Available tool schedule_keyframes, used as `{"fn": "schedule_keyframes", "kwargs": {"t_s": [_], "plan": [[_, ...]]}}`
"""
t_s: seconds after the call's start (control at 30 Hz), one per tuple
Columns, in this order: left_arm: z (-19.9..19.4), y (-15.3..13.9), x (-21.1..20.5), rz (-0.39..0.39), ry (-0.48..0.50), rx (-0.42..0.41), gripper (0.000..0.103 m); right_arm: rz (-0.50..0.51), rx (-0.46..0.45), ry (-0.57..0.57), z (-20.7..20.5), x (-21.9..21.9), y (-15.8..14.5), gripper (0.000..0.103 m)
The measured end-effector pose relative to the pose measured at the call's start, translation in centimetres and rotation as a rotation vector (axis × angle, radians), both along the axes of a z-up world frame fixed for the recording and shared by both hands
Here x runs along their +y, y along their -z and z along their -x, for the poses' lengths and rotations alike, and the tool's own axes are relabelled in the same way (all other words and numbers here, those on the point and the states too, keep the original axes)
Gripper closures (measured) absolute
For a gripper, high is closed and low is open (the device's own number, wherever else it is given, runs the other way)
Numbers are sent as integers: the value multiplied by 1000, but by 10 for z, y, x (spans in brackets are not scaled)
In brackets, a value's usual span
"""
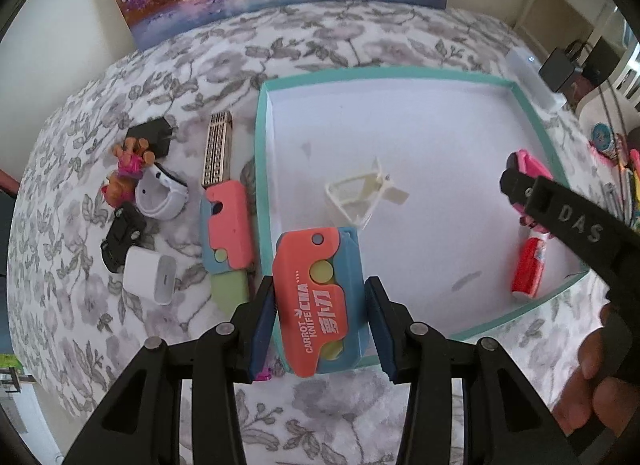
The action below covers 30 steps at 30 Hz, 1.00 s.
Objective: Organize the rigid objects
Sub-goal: 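Carry both items into the tray and open both tools to release them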
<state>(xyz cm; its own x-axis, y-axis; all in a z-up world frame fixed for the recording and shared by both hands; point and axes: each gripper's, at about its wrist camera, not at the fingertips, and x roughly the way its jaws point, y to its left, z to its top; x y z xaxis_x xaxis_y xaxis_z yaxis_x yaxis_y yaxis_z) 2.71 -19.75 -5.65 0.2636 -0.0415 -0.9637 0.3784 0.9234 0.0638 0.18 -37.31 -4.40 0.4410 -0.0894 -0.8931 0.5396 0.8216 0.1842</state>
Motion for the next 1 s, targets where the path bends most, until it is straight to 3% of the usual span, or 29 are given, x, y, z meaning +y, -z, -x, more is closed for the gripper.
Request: {"fn": "schedule_keyframes", "kwargs": {"t_s": [0.53,1.0], "plan": [[-22,38,-20,-44,-5,33,57,3,39,-14,-2,-1,12,49],[-39,39,-24,-2,-33,16,57,10,71,-14,-6,-8,24,49]]}}
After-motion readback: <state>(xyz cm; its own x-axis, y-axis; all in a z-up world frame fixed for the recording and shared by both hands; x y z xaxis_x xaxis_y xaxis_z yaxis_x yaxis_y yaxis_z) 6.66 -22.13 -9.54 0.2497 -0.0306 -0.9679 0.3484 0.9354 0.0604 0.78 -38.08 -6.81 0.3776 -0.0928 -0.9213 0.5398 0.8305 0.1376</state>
